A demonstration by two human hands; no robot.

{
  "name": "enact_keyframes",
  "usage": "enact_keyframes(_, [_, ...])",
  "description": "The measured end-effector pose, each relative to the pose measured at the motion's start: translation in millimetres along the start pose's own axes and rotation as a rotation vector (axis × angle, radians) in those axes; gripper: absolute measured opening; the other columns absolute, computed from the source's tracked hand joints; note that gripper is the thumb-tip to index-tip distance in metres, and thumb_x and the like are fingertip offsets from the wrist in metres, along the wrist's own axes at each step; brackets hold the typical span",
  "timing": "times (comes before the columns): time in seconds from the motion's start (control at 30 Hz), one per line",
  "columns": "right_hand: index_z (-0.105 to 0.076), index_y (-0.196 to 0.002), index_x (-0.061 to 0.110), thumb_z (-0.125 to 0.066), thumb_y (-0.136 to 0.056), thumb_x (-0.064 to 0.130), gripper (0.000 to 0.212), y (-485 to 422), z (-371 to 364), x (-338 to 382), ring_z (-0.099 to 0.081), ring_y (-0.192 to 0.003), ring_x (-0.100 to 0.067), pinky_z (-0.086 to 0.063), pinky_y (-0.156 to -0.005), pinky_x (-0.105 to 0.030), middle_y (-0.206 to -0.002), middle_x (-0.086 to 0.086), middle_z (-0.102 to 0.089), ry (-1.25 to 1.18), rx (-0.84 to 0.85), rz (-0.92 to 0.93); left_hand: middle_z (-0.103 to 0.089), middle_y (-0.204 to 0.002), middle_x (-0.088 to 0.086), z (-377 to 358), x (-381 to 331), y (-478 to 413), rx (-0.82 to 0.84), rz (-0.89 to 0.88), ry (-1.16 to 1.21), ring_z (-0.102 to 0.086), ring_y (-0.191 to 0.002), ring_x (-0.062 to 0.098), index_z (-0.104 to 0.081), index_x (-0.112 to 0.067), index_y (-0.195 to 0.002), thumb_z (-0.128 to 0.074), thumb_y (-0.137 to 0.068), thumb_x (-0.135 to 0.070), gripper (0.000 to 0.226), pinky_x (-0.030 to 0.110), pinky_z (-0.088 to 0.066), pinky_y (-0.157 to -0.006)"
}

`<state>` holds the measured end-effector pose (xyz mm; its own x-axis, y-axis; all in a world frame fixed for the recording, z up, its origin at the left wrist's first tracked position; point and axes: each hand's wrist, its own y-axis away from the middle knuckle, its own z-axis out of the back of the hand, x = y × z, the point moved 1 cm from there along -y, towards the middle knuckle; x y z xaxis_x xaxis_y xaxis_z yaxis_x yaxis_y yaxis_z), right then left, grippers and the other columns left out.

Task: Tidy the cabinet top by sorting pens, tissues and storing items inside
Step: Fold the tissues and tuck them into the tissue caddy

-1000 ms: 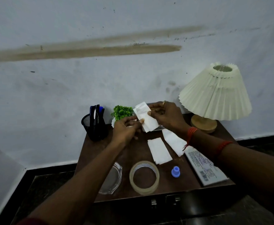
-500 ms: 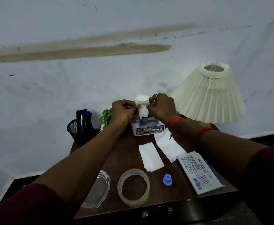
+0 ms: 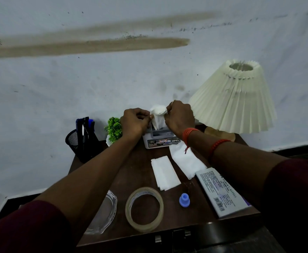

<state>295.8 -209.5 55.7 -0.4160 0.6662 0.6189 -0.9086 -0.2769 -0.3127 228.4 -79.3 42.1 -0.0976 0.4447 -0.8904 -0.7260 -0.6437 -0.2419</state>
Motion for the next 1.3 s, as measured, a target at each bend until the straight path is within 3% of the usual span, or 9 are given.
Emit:
enact_keyframes(0.27, [-0.065,-0.104,0.009,-0.065,-0.082,0.008,0.023,0,-2,2,-0.063,-0.099,-0.033,-0.052,-0.078,-0.034,-0.105,-0.014,-0.067,0.047,0.012,-0.018,-0.073,-0.073,0.013,-1,6,-4,0.030,-0.018,-0.036,-0.073,-0.065,0.029,-0.073,-0.015,-0.081,-0.080,-0.078,-0.012,0.009,0.047,-0.062,-0.070])
enact_keyframes(0.43, [-0.064,-0.101,0.008,-0.064,-0.081,0.006,0.020,3,-8,-2,-0.063,-0.098,-0.031,-0.049,-0.073,-0.031,-0.102,-0.013,-0.068,0.069,0.039,-0.007,-0.075,-0.085,0.012,0,5,-3,0.049,-0.004,-0.076,-0.073,-0.071,0.027,-0.075,-0.007,-0.094,-0.082,-0.073,-0.006,0.022,0.043,-0.063,-0.072])
enact_keyframes(0.53, [-0.060,-0.113,0.009,-0.068,-0.082,0.007,0.032,8,-8,1,-0.064,-0.099,-0.031,-0.055,-0.081,-0.035,-0.106,-0.014,-0.068,0.039,0.018,-0.002,-0.076,-0.090,0.007,6,-2,5,0.003,-0.075,-0.142,-0.072,-0.076,0.019,-0.074,-0.009,-0.101,-0.081,-0.074,-0.009,0.028,0.036,-0.062,-0.074])
enact_keyframes(0.7, [-0.050,-0.124,0.016,-0.063,-0.081,-0.001,0.048,22,-3,5,-0.061,-0.103,-0.028,-0.053,-0.087,-0.041,-0.112,-0.011,-0.062,-0.044,-0.024,0.042,-0.074,-0.079,-0.001,11,-8,32,-0.084,-0.190,-0.144,-0.070,-0.070,0.011,-0.075,-0.012,-0.088,-0.074,-0.079,-0.012,0.009,0.031,-0.059,-0.071])
enact_keyframes(0.8, [-0.051,-0.119,0.016,-0.058,-0.082,-0.002,0.042,35,5,5,-0.060,-0.100,-0.026,-0.052,-0.084,-0.037,-0.115,-0.011,-0.057,-0.053,-0.014,0.093,-0.072,-0.068,-0.002,11,3,60,0.039,-0.126,-0.212,-0.067,-0.060,0.008,-0.075,-0.012,-0.079,-0.075,-0.079,-0.016,0.004,0.027,-0.058,-0.064])
enact_keyframes(0.97, [-0.058,-0.103,0.014,-0.060,-0.087,0.007,0.018,67,9,-11,-0.064,-0.093,-0.023,-0.054,-0.079,-0.033,-0.105,-0.007,-0.063,-0.016,0.026,0.152,-0.069,-0.052,0.008,17,25,95,0.365,0.127,-0.317,-0.055,-0.032,0.014,-0.074,-0.007,-0.063,-0.080,-0.078,-0.031,0.029,0.023,-0.047,-0.040])
enact_keyframes(1.07, [-0.065,-0.100,0.012,-0.063,-0.089,0.016,0.012,87,13,-25,-0.067,-0.092,-0.020,-0.055,-0.080,-0.028,-0.098,-0.006,-0.070,0.014,0.145,0.076,-0.063,-0.047,0.003,17,27,98,0.376,0.217,-0.457,-0.058,-0.040,0.014,-0.064,-0.005,-0.059,-0.080,-0.074,-0.043,0.044,0.025,-0.046,-0.046])
enact_keyframes(1.2, [-0.070,-0.100,0.013,-0.068,-0.083,0.030,0.024,100,11,-38,-0.067,-0.096,-0.025,-0.055,-0.081,-0.029,-0.102,-0.008,-0.071,0.128,0.315,-0.064,-0.062,-0.057,0.002,15,23,100,0.379,0.267,-0.579,-0.068,-0.063,0.022,-0.055,-0.011,-0.066,-0.083,-0.062,-0.053,0.051,0.033,-0.055,-0.062])
enact_keyframes(1.3, [-0.070,-0.098,0.011,-0.069,-0.081,0.036,0.030,105,7,-40,-0.065,-0.100,-0.029,-0.053,-0.081,-0.031,-0.104,-0.012,-0.070,0.171,0.398,-0.106,-0.067,-0.051,0.005,13,20,103,0.425,0.330,-0.507,-0.067,-0.048,0.019,-0.066,-0.003,-0.070,-0.084,-0.062,-0.045,0.047,0.031,-0.057,-0.053])
